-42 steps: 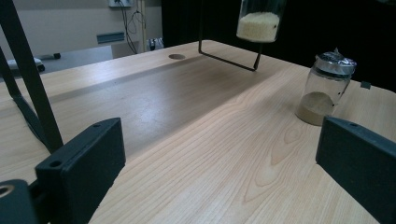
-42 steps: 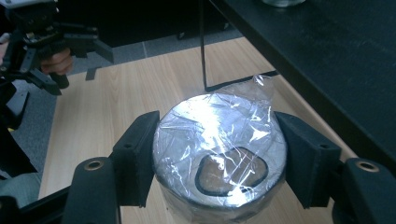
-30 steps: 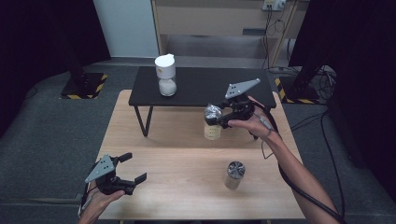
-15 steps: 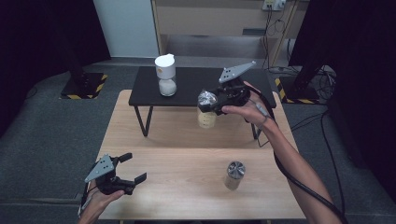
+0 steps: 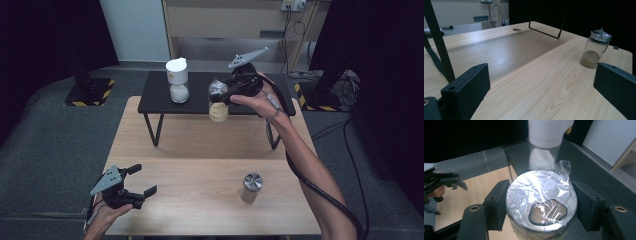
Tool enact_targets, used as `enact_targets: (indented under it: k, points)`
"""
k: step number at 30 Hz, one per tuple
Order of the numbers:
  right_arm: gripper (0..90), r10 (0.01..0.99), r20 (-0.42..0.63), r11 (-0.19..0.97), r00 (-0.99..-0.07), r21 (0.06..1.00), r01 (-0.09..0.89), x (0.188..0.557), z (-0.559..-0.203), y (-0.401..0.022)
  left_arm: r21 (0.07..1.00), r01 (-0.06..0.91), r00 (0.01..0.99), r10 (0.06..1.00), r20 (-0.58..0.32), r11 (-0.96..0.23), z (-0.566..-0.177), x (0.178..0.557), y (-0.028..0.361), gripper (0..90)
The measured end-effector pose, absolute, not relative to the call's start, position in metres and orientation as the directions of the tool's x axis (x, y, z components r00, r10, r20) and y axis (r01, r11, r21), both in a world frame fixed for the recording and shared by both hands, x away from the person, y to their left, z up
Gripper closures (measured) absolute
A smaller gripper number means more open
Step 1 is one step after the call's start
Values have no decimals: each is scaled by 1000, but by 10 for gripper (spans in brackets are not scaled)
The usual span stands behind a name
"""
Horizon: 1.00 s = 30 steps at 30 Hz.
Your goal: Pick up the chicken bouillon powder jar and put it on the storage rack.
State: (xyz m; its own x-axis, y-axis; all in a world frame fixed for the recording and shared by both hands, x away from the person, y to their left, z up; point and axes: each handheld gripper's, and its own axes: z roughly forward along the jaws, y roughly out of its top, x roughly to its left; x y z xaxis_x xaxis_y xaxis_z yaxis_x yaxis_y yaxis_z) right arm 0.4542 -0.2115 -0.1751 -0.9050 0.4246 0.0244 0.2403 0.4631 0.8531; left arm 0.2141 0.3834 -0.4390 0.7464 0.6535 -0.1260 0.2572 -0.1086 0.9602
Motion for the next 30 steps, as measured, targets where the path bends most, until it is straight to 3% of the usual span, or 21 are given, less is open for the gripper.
enact_targets:
  k: [30]
  points:
    - [352,669,36,332,-742,879,343,476,-190,-191,960,258,757,641,-131,-109,-439,215,384,0]
